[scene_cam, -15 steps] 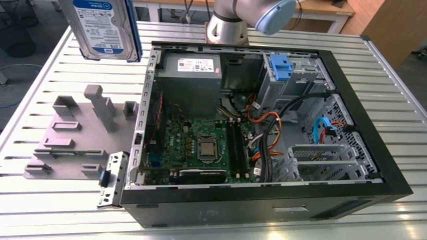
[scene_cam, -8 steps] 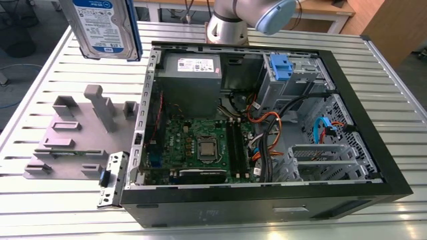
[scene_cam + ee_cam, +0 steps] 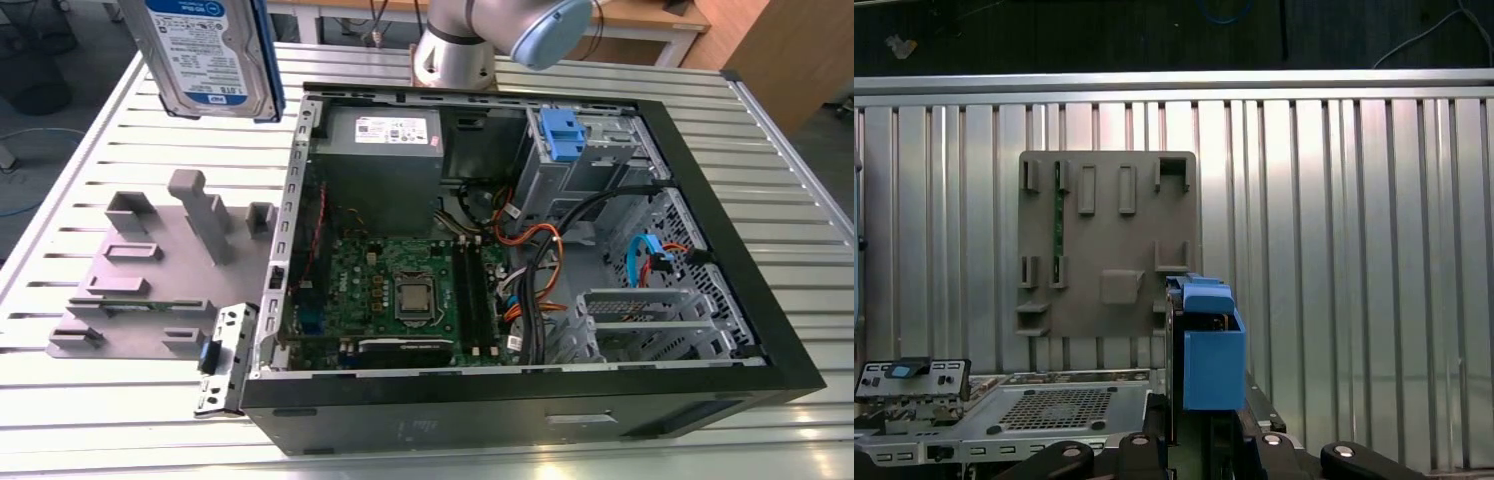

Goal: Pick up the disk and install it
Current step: 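Pick up the disk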

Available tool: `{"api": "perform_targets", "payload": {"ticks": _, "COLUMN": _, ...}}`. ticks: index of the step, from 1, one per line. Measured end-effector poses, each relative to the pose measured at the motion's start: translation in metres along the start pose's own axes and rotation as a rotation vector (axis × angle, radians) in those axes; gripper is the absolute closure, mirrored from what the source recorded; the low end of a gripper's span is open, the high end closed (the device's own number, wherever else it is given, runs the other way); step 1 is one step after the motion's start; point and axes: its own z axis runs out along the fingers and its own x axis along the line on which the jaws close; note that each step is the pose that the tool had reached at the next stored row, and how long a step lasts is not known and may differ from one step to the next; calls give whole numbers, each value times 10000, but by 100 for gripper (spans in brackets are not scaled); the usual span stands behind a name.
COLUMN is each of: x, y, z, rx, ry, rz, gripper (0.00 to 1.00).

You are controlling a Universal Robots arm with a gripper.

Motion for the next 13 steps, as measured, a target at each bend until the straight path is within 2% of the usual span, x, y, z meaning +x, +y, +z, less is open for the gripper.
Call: {"api": "perform_targets", "payload": {"ticks": 13, "x": -5, "y": -125, "z": 0, "rx": 2, "ry": -1, "rz": 1, "gripper": 65}}
